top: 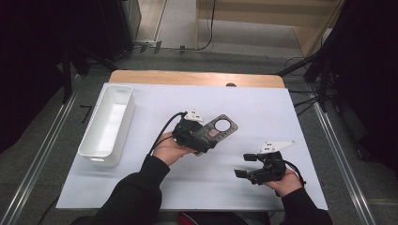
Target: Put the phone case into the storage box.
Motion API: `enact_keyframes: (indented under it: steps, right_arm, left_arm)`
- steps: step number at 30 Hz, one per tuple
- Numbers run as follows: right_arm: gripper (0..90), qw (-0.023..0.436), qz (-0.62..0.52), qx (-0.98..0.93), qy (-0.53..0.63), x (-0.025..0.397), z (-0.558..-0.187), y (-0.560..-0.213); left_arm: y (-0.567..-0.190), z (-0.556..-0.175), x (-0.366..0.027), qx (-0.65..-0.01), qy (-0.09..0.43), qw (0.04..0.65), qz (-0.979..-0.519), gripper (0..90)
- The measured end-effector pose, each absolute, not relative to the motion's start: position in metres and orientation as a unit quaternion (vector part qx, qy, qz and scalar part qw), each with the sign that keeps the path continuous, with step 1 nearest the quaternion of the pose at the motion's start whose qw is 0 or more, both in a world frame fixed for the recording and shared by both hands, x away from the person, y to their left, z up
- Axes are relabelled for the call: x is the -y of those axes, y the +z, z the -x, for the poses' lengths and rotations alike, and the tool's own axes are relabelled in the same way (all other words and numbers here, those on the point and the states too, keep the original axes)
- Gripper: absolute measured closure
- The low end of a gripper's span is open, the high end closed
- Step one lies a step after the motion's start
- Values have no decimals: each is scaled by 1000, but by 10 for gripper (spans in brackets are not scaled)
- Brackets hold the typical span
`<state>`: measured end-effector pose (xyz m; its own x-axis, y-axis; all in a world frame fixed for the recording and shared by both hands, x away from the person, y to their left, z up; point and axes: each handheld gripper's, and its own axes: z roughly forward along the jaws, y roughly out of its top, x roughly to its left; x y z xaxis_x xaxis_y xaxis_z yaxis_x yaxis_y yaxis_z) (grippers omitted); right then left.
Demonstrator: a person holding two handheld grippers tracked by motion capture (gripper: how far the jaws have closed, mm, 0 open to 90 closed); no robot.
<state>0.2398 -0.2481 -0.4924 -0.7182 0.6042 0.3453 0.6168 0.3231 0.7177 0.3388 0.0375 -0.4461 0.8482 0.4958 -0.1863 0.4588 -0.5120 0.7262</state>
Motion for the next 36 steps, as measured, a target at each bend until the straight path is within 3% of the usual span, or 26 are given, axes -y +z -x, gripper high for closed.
enact_keyframes:
  steps: [14, 36]
  right_arm:
    - [166, 6, 375, 813, -445, 248, -240, -492]
    - [166, 8, 381, 811, -444, 247, -240, -492]
  left_arm:
    - [-434, -333, -57, -286, 0, 422, -860, 117]
    - [-441, -339, -108, -372, -13, 455, -809, 117]
